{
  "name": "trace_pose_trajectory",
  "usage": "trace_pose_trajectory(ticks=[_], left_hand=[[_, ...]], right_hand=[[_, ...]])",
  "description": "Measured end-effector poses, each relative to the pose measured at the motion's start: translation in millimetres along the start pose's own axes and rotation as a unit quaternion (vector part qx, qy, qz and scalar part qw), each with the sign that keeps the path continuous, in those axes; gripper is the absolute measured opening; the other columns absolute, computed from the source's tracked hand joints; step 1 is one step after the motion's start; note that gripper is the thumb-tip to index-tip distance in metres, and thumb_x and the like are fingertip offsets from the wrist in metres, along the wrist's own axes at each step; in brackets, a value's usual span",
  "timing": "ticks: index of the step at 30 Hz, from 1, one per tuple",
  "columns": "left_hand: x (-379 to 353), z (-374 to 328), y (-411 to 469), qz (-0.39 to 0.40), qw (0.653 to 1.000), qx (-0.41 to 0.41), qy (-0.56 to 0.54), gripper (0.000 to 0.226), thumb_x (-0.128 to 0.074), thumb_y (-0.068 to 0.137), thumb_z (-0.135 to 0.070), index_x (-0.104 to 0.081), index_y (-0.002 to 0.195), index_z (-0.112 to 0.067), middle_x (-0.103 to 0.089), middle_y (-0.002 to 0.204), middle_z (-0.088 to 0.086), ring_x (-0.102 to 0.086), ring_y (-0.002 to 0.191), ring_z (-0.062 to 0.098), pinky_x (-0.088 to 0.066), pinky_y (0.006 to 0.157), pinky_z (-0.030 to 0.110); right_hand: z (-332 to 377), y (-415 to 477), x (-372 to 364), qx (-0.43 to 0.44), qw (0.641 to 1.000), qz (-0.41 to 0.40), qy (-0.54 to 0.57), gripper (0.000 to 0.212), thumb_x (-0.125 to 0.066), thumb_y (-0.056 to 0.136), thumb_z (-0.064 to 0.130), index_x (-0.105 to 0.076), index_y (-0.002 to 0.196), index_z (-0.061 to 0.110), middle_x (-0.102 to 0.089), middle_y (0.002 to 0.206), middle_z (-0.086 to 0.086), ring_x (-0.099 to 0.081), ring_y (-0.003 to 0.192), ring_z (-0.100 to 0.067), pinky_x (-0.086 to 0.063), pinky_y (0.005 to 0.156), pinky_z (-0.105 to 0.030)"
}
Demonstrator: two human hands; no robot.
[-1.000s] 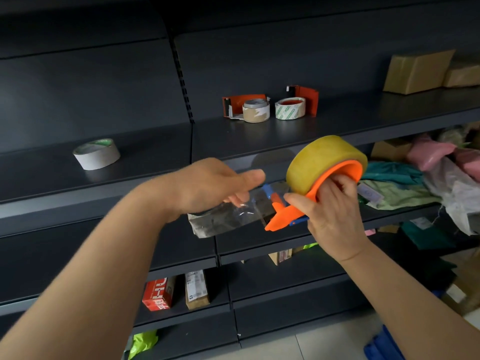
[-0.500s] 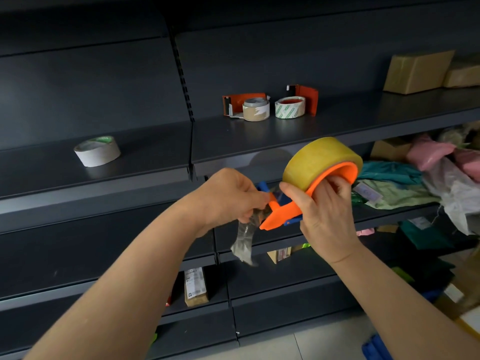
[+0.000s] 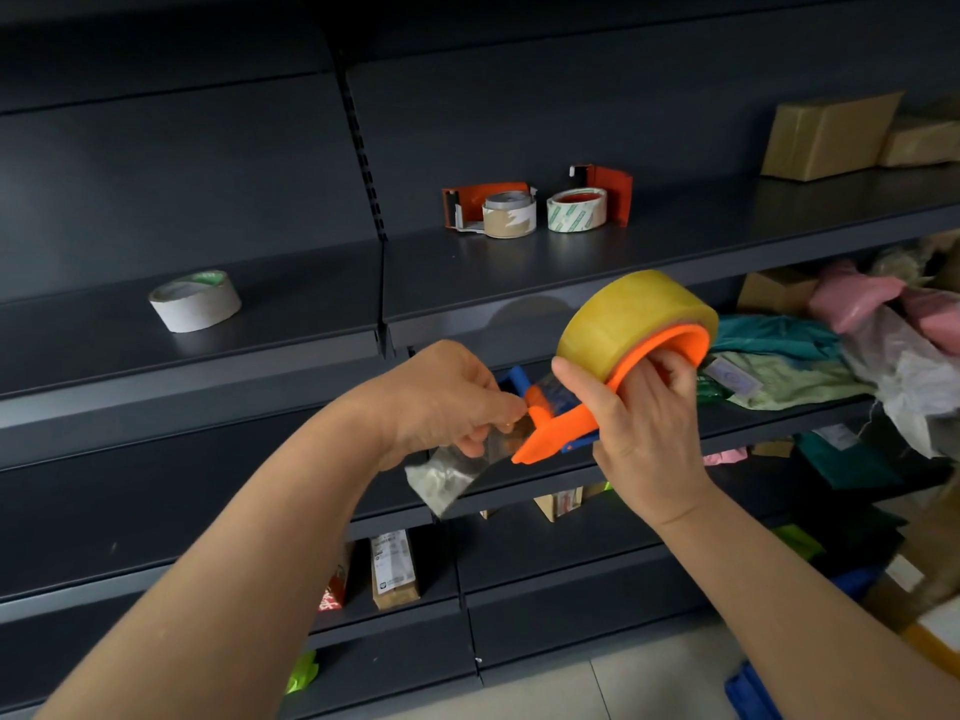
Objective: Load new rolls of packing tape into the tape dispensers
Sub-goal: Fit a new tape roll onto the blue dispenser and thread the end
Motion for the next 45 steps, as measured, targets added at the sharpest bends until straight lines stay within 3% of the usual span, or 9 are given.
trace_pose_trajectory(ticks=[6,13,16,19,25,29,35,40,45], left_hand=[[11.3,5.4,-1.7,-0.010,1.000,0.005,-0.011,0.035,-0.068,0.087,-0.020,-0.058,0.053,-0.014,-0.059,0.059,0.006,-0.059,0.065,0.020,-0.050,0.093,0.052],[7.9,4.6,-4.4,-0.003,1.000,0.030,-0.007,0.026,-0.066,0.083,-0.009,-0.065,0.057,-0.008,-0.058,0.061,0.014,-0.056,0.048,0.017,-0.053,0.080,0.042],[18.2,6.1,-5.8,-0.044,0.998,0.039,-0.037,0.016,-0.063,0.083,-0.006,-0.065,0.068,-0.003,-0.064,0.076,0.017,-0.064,0.054,0.018,-0.056,0.091,0.044],[29.9,5.5,-4.4,-0.074,0.996,0.025,-0.048,0.018,-0.064,0.086,-0.008,-0.063,0.067,-0.005,-0.062,0.064,0.010,-0.066,0.059,0.018,-0.053,0.094,0.049],[16.1,7.7,-9.7,0.014,0.993,-0.015,-0.119,0.038,-0.067,0.087,-0.035,-0.060,0.053,-0.020,-0.035,0.049,-0.002,-0.043,0.060,0.024,-0.059,0.081,0.041],[10.9,8.4,-12.4,0.008,0.986,-0.005,-0.167,0.033,-0.063,0.087,-0.043,-0.057,0.086,-0.010,-0.025,0.051,-0.005,-0.026,0.043,0.010,-0.062,0.070,0.038],[26.3,14.0,-21.4,-0.043,0.941,-0.002,-0.335,0.055,-0.052,0.082,-0.061,-0.061,0.108,-0.012,-0.055,0.060,-0.001,-0.044,0.040,0.008,-0.056,0.051,0.032],[65.5,25.0,-14.9,-0.213,0.961,-0.046,-0.170,0.013,-0.055,0.098,-0.024,-0.063,0.107,-0.018,-0.073,0.100,0.007,-0.069,0.071,0.016,-0.062,0.073,0.041],[36.0,-5.8,-3.3,-0.160,0.968,-0.192,-0.006,0.082,-0.083,0.074,-0.020,-0.039,0.140,-0.040,-0.046,0.141,-0.012,-0.048,0.125,0.006,-0.044,0.095,0.025]], right_hand=[[3.0,2.2,-2.2,-0.008,0.999,0.022,0.030,0.054,-0.024,0.096,0.001,-0.022,0.143,0.028,-0.064,0.089,-0.013,-0.063,0.090,-0.034,-0.038,0.094,-0.051],[8.3,5.7,4.7,-0.002,1.000,-0.007,0.018,0.053,-0.031,0.097,0.000,-0.031,0.141,0.029,-0.063,0.082,-0.012,-0.061,0.083,-0.032,-0.039,0.091,-0.048],[6.9,10.7,8.1,0.007,1.000,-0.011,0.016,0.054,-0.034,0.096,-0.002,-0.033,0.141,0.029,-0.063,0.084,-0.011,-0.062,0.083,-0.031,-0.039,0.092,-0.048],[10.1,11.7,9.7,0.015,0.999,-0.006,0.042,0.055,-0.028,0.095,-0.001,-0.023,0.142,0.027,-0.063,0.087,-0.012,-0.056,0.091,-0.028,-0.037,0.094,-0.048],[-4.2,1.5,-1.9,-0.078,0.987,0.059,0.126,0.093,-0.070,0.057,-0.018,-0.035,0.136,0.016,-0.062,0.090,-0.012,-0.052,0.091,-0.025,-0.036,0.092,-0.044],[-9.3,1.5,-5.1,-0.115,0.978,0.081,0.155,0.099,-0.079,0.050,-0.016,-0.036,0.135,0.013,-0.062,0.091,-0.012,-0.050,0.091,-0.023,-0.035,0.092,-0.041],[-34.2,-2.6,2.0,-0.225,0.953,0.055,0.196,0.102,-0.078,0.054,-0.019,-0.033,0.136,0.018,-0.061,0.111,-0.023,-0.050,0.101,-0.026,-0.049,0.084,-0.053],[-54.8,-8.8,-5.0,-0.285,0.907,0.065,0.303,0.093,-0.076,0.076,-0.007,-0.023,0.136,0.042,-0.049,0.127,-0.013,-0.057,0.103,-0.035,-0.053,0.078,-0.044],[-42.1,-1.0,-19.6,-0.297,0.848,0.134,0.418,0.092,-0.077,0.079,0.002,-0.023,0.130,0.056,-0.052,0.117,0.008,-0.064,0.097,-0.025,-0.055,0.080,-0.049]])
Point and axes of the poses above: each hand's wrist, its own y-axis towards the middle knuckle, its own x-axis out of the back of the hand, z = x × y, the point moved 9 cm from there along y, towards the middle knuckle
